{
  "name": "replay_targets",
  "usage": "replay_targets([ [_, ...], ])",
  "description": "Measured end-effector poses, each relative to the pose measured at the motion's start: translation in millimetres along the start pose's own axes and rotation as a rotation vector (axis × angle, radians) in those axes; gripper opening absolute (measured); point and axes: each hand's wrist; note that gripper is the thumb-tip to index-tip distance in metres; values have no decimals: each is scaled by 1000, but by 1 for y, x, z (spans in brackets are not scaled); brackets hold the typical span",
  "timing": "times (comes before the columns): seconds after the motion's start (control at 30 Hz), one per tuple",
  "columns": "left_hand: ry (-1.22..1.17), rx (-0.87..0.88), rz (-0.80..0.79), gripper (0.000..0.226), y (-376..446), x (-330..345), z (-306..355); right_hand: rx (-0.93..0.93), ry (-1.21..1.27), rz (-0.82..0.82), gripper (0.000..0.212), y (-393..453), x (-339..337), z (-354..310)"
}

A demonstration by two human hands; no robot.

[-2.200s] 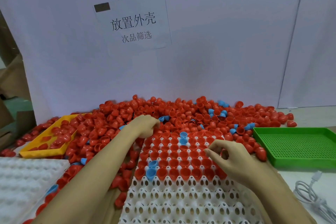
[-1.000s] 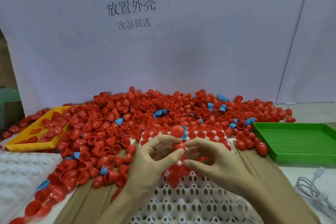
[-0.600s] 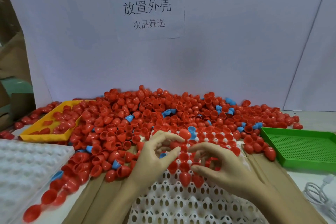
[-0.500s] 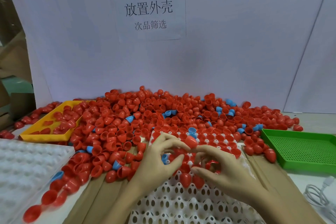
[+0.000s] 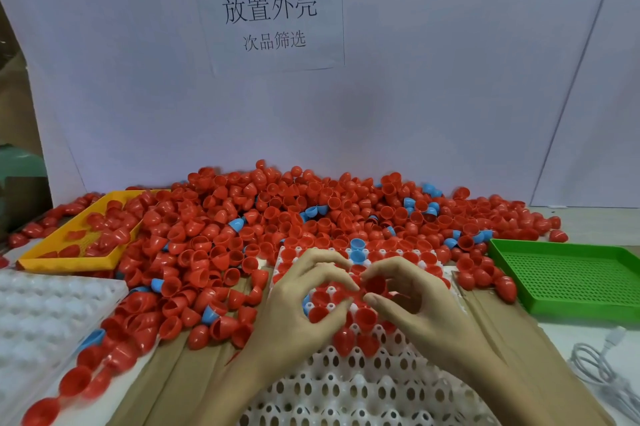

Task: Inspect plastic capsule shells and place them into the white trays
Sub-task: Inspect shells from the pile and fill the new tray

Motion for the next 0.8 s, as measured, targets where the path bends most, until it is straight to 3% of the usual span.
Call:
replay_targets([
  [0.07, 10, -61, -22, 21, 0, -3, 0, -6, -36, 38, 19, 0, -2, -1],
  [0.13, 33, -152, -196, 27, -2, -8, -3, -1, -67, 91, 18, 0, -6, -1],
  [0.23, 253, -59, -498, 30, -9, -11, -11, 26, -103, 151, 17, 0, -12, -1],
  [0.3, 293, -49, -520, 30, -10, -12, -10, 30, -124, 191, 16, 1, -16, 0],
  [0.4, 189, -105, -483, 27, -8, -14, -6, 29, -133, 230, 17, 2, -18, 2],
  [0.47, 133, -171, -354, 27, -3, -16, -7, 37, -119, 242, 17, 3, -19, 4],
  [0.6, 397, -297, 264, 18, 15, -47, -34, 43, -120, 260, 18, 5, -21, 4],
  [0.63, 435, -376, 304, 33, 16, -59, -42, 49, -123, 259, 18, 4, -21, 3],
  [0.7, 464, -540, 233, 63, 10, -74, -55, 48, -136, 255, 17, 3, -20, 2],
  [0.73, 486, -564, 190, 68, 7, -76, -58, 44, -153, 254, 17, 2, -20, 0],
  [0.8, 516, -495, 179, 55, 1, -71, -57, 43, -194, 247, 18, 0, -20, -2],
])
Point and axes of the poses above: each hand's wrist, its own y-axis towards the middle knuckle, its own x-axis out of the palm, z = x × y, and after that the axes turned 15 degrees about x, right-handed
